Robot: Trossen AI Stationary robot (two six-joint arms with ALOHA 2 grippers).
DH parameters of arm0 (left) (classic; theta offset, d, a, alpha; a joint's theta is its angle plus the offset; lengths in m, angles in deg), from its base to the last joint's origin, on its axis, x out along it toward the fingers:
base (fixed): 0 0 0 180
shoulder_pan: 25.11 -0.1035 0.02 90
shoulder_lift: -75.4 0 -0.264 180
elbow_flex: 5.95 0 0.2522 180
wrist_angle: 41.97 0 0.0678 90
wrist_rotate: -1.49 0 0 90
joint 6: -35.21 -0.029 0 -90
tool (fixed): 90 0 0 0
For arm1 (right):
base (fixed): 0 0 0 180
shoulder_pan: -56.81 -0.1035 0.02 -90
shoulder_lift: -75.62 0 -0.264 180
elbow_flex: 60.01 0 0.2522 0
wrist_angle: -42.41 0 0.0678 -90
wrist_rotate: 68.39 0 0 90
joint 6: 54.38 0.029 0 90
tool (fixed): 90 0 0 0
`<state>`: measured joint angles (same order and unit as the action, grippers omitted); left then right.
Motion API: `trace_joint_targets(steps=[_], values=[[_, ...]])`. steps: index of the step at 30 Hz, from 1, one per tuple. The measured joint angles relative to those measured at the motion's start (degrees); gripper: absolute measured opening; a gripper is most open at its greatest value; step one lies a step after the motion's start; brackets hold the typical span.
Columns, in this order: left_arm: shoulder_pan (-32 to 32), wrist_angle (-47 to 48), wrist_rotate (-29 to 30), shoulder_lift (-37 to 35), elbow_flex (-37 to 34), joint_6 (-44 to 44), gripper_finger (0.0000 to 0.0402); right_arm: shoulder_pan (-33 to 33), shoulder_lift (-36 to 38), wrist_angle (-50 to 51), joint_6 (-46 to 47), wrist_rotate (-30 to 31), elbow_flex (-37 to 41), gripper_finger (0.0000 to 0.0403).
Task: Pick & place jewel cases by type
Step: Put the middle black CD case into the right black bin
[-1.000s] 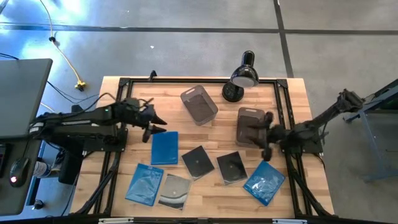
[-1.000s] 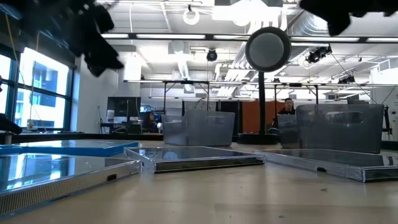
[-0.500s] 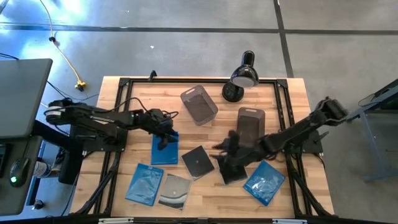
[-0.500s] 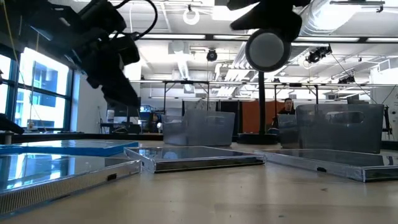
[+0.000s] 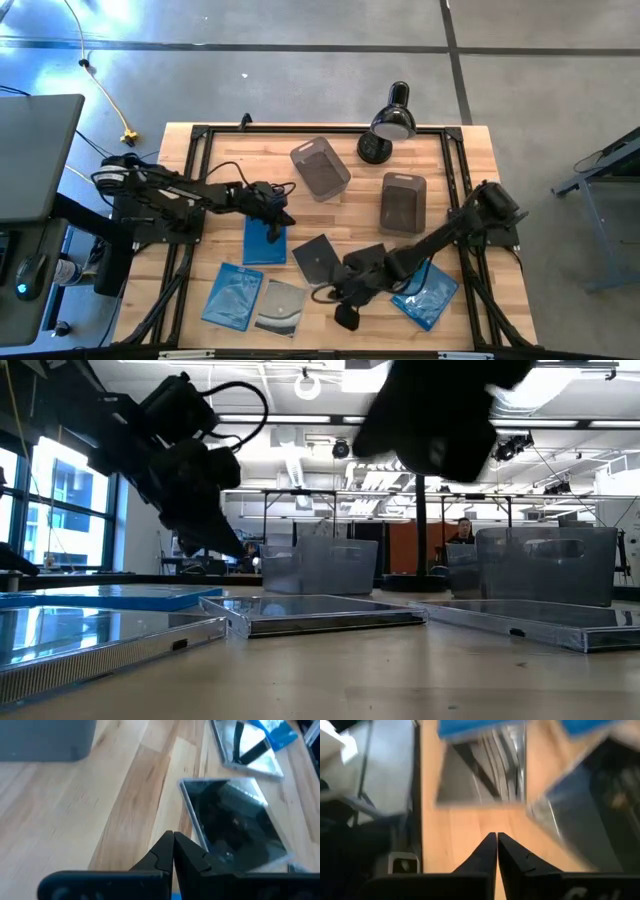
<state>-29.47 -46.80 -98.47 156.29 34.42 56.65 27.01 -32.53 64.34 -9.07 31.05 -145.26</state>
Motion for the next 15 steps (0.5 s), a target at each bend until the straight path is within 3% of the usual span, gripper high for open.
trace_joint_targets(steps=[6,15], values=[[-0.1,-0.9,1.9,2.6,0.5,5.0,0.0011,-1.9,-3.4,0.8,5.0,-1.0,-0.1,0.0002],[-0.1,-0.5,-0.4,2.6,3.4,2.0,0.0013,0.0,-8.3,4.5,10.3,-0.6,-0.1,0.0001]])
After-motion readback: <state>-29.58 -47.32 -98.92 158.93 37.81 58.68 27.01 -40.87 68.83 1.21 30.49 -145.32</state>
